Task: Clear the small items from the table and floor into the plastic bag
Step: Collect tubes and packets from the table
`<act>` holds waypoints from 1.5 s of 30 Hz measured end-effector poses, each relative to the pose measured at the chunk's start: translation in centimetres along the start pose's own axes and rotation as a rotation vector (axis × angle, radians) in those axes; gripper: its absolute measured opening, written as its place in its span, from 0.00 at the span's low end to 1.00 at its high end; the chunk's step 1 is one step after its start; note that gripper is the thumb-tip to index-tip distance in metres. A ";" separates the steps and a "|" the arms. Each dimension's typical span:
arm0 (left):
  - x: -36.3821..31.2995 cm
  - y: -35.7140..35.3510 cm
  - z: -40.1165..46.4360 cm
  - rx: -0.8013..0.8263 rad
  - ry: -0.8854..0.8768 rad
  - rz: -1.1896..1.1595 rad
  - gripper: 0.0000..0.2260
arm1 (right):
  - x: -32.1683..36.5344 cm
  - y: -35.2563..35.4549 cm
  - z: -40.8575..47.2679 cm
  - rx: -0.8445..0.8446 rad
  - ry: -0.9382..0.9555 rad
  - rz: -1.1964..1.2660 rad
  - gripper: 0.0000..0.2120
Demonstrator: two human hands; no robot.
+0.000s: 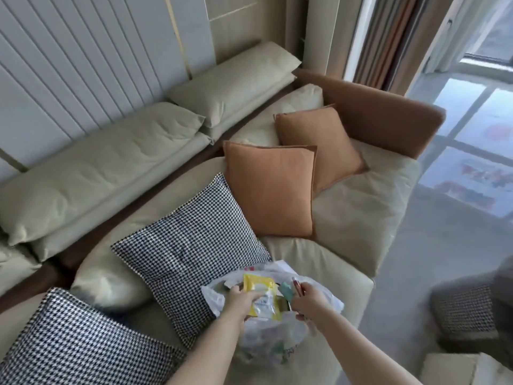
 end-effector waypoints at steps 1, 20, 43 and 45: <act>0.0 -0.2 1.3 -0.028 0.021 0.000 0.37 | 0.3 0.0 1.2 0.016 0.010 -0.054 0.09; 3.7 0.6 7.0 -0.098 0.197 -0.179 0.21 | -1.2 -5.1 11.7 0.149 0.212 -0.581 0.16; 6.1 3.4 4.6 -0.057 0.085 0.550 0.19 | -3.9 -5.6 9.3 0.190 0.191 -0.453 0.12; 6.5 4.0 4.4 -0.054 0.063 0.556 0.18 | -4.7 -6.0 8.7 0.213 0.169 -0.515 0.15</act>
Point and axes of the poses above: each hand's wrist, its own z-axis towards the middle knuckle, its own y-axis out of the back of the hand, x = y × z, the point moved 2 cm from there along z, towards the middle knuckle, and after that the axes turned 3 degrees about x, right-handed, at the moved point
